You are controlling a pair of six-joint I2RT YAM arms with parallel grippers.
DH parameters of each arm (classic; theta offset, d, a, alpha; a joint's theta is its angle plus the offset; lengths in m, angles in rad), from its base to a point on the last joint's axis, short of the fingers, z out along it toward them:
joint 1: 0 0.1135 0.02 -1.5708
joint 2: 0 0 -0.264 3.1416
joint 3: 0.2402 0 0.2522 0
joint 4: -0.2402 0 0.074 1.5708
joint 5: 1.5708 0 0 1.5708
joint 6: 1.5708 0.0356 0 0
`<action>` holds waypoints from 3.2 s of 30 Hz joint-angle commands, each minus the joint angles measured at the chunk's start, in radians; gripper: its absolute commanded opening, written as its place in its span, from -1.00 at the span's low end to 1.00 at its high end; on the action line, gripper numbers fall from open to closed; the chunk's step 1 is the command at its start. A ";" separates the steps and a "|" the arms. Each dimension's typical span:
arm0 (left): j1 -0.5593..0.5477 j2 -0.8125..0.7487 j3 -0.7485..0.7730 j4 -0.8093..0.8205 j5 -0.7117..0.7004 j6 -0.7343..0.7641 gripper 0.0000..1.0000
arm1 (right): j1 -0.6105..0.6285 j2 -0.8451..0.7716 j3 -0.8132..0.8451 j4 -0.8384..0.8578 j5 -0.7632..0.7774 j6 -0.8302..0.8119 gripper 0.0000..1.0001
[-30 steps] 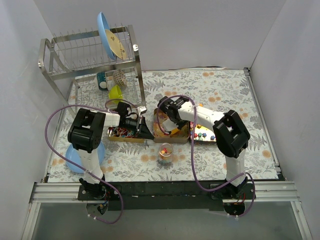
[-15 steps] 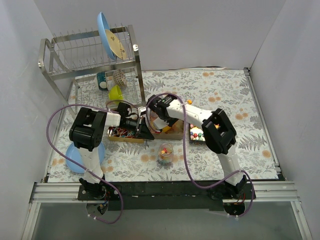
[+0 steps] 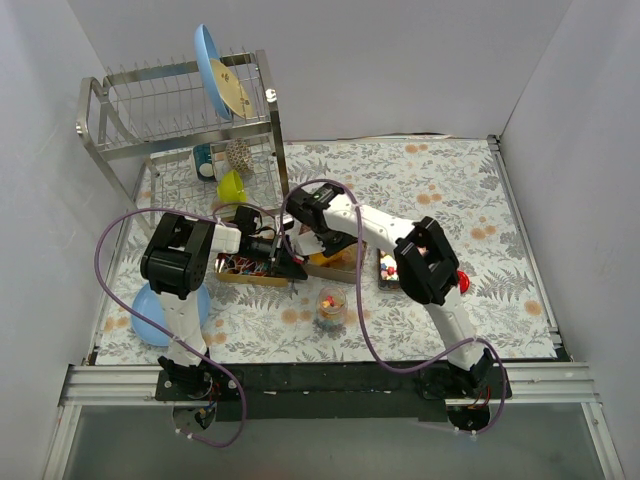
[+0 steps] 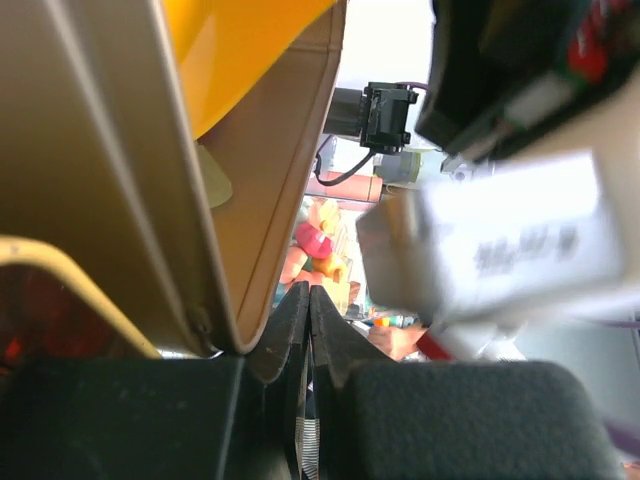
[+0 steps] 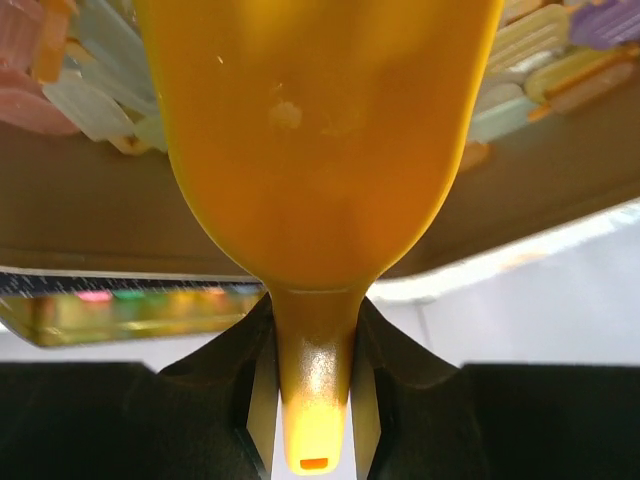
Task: Pack the candies
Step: Scoop the fake candies from the storage box, then place the fake candies in the packing bottle.
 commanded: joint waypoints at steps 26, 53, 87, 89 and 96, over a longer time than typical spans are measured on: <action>0.015 0.031 0.417 -1.000 0.012 0.794 -1.00 | -0.199 -0.179 -0.279 0.306 -0.607 0.112 -0.97; 0.199 -0.381 0.164 -0.723 -0.376 0.597 -0.76 | -0.305 -0.429 -0.511 0.501 -0.751 0.102 -0.97; 0.230 -0.939 -0.144 -0.322 -0.790 0.160 -1.00 | -0.121 -0.848 -0.497 0.050 -0.501 -0.112 -0.97; 0.232 -0.949 -0.150 -0.314 -0.773 0.169 -1.00 | -0.060 -0.866 -0.531 0.058 -0.439 -0.112 -0.97; 0.245 -0.973 -0.164 -0.301 -0.753 0.172 -1.00 | 0.025 -0.834 -0.511 -0.010 -0.323 -0.035 -0.97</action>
